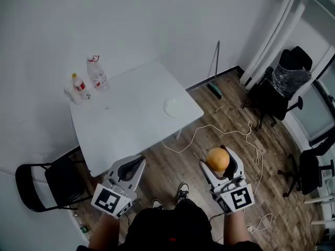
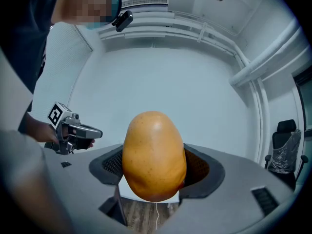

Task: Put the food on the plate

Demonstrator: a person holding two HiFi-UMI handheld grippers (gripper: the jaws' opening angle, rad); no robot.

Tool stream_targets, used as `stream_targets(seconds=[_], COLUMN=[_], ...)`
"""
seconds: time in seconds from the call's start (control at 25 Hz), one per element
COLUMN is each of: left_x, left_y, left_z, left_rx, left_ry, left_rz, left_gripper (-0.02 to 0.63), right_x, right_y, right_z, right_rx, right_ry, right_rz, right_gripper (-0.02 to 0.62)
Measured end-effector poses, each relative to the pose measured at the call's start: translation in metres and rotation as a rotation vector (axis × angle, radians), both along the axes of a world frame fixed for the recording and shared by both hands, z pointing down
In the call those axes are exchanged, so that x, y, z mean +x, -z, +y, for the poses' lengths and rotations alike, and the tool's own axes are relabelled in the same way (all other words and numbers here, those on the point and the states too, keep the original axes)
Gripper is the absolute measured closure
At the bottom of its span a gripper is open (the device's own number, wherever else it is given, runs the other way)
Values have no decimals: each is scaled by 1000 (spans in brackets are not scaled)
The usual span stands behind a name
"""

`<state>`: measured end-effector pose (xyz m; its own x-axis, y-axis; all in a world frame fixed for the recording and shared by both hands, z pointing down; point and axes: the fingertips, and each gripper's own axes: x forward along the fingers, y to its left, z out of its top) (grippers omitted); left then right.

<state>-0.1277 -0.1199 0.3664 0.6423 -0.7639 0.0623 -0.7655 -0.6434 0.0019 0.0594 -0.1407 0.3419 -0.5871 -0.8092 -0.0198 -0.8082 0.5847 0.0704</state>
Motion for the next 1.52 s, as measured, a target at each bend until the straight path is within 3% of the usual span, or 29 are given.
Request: stream_targets(seconds=[0.28, 0.4, 0.56, 0.72, 0.96, 1.24, 1.52], left_x=[10, 25, 31, 35, 18, 4, -18], left_y=[-7, 4, -4, -10, -36, -55, -64], left_z=[-77, -113, -155, -179, -197, -202, -201], left_rx=[-13, 24, -47, -67, -124, -163, -189], left_ry=[76, 102, 203, 288, 402, 437, 492], left_rz=[-18, -6, -21, -17, 5, 7, 3], left_gripper=[583, 583, 582, 583, 583, 582, 583], right_x=[4, 12, 21, 27, 5, -35, -73], right_y=[-20, -21, -25, -50, -99, -186, -280], right_z=[-91, -138, -200, -252, -323, -375, -407], right_rx=[-34, -39, -57, -100, -173, -252, -390], right_ry=[85, 135, 199, 241, 295, 310, 335], right_rz=[-28, -25, -18, 16, 119, 303, 423], right_gripper=[258, 258, 258, 258, 258, 258, 258])
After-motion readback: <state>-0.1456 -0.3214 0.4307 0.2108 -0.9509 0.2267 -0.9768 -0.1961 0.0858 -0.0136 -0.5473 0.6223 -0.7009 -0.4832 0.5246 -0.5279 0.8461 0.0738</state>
